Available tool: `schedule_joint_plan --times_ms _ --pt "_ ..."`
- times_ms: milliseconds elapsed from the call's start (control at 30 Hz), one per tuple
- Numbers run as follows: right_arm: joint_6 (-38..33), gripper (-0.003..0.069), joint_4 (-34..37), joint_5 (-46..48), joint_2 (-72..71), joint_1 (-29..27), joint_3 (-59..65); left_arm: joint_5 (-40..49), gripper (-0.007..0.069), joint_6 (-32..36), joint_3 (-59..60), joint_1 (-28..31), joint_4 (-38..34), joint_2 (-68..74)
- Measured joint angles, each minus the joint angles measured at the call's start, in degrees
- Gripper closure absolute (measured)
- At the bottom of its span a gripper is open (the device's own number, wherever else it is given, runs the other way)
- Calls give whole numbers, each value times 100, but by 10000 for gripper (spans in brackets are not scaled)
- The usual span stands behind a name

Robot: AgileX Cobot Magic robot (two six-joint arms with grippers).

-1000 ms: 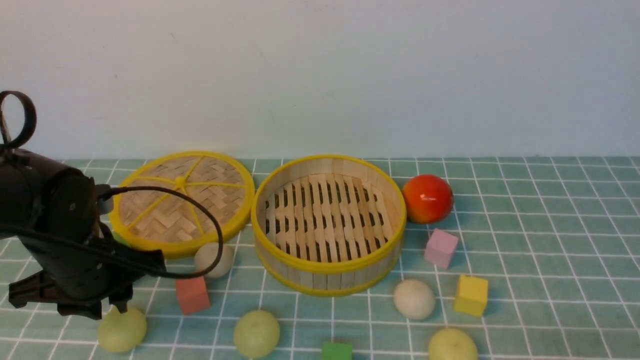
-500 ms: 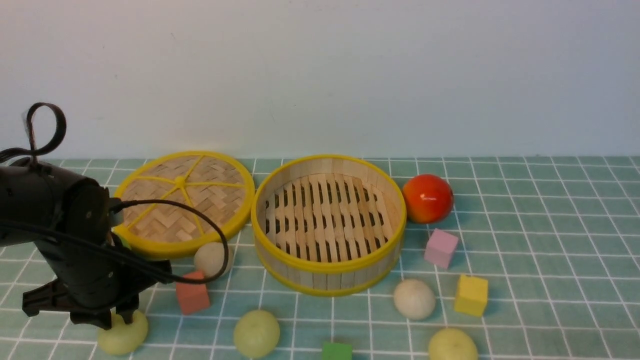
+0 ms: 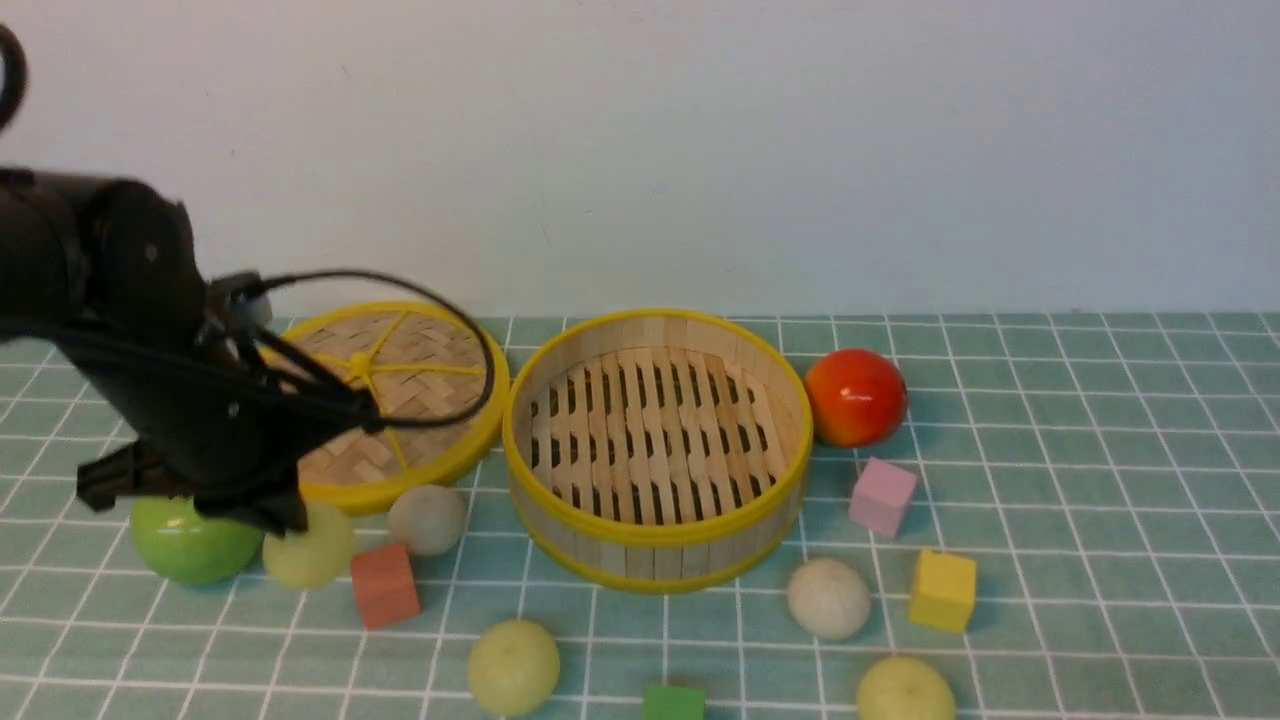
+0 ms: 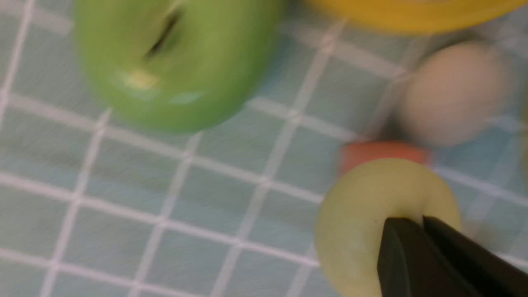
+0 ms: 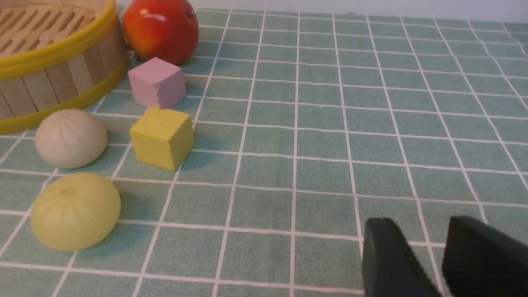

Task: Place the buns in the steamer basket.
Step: Use the left arm to put the steamed stuffed bun into the steamer

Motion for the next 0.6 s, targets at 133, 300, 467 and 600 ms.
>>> schedule_joint_plan --times_ms 133,300,467,600 --pt "0 420 0 0 0 0 0 110 638 305 -805 -256 -346 116" --pt "0 420 0 0 0 0 0 115 636 362 -1931 -893 -415 1009" --pt "0 420 0 0 0 0 0 -43 632 380 -2706 -1159 -407 2106" --pt "0 420 0 0 0 0 0 -98 624 353 -3017 -1165 -456 2728"
